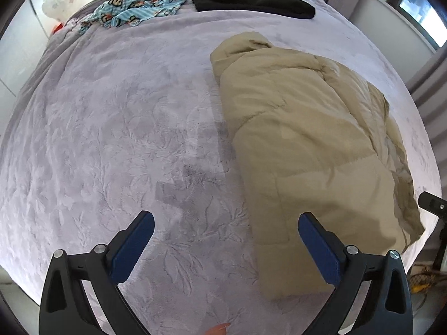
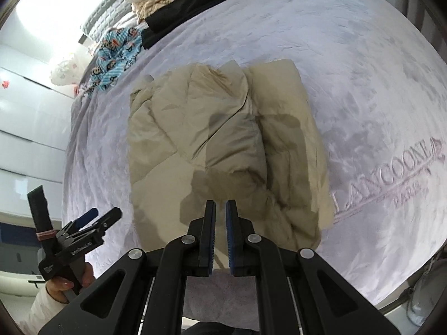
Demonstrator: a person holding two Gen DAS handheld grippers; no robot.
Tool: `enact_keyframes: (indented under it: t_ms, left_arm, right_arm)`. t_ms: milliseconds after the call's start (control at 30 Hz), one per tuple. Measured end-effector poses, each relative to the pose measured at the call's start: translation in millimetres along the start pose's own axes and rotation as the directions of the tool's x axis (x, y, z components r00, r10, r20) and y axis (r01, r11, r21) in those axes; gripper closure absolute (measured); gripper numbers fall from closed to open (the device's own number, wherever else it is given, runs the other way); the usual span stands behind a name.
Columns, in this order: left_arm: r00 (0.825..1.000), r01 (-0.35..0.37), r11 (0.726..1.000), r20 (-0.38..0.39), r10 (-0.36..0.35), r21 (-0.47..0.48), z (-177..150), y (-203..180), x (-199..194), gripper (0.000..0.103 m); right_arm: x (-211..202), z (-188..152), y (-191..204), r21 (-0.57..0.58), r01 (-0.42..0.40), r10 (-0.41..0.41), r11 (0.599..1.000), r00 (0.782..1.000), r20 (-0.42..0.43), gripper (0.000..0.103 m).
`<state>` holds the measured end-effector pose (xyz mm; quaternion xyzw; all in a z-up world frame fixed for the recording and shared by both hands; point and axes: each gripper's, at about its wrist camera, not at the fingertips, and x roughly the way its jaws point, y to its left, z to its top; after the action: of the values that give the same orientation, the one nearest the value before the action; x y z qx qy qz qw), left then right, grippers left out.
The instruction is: Fold large clothes
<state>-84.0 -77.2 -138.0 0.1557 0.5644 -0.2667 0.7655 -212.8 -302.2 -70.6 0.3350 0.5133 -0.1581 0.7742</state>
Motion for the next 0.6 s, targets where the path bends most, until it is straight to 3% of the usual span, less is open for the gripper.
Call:
enact_keyframes:
  t_ms: [67,133,167,200,367,600]
  left_arm:
    - [1.000,-0.005,1.000,-0.009,0.005,-0.009,6,-1,3,0.000]
    - [1.000,-0.005,1.000,-0.017,0.004,-0.018,13,-1,7,0.000]
    - [1.000,-0.003,1.000,-0.020,0.003,-0.019,16,-2,6,0.000]
    - [1.000,0.001,1.000,-0.024,-0.001,-0.022,20,-3,10,0.000]
    - [0.998,0.026,1.000,-0.050,-0.026,-0.018,33,-9,27,0.000]
    - [0.982,0.164,0.984,-0.080,-0.169,-0.072,50,-2,48,0.000]
  right_arm:
    - [4,10,-2,-0.007,0.009,-0.009,1.000,1.000,-0.010,0.092]
    - [8,23,-7,-0.015,0.021,-0.021,1.000,1.000,-0.022,0.063]
    - [9,28,-10,-0.015,0.029,-0.030,0.999,0.999,-0.021,0.033]
    - [9,33,-14,-0.017,0.036,-0.037,0.999,0.999,-0.014,0.021]
    - [16,58,-35,-0.019,0.033,-0.034,0.999,0.999,-0.025,0.020]
    - [42,78,-73,0.011,-0.063,0.064,0.998,0.994,-0.090,0.000]
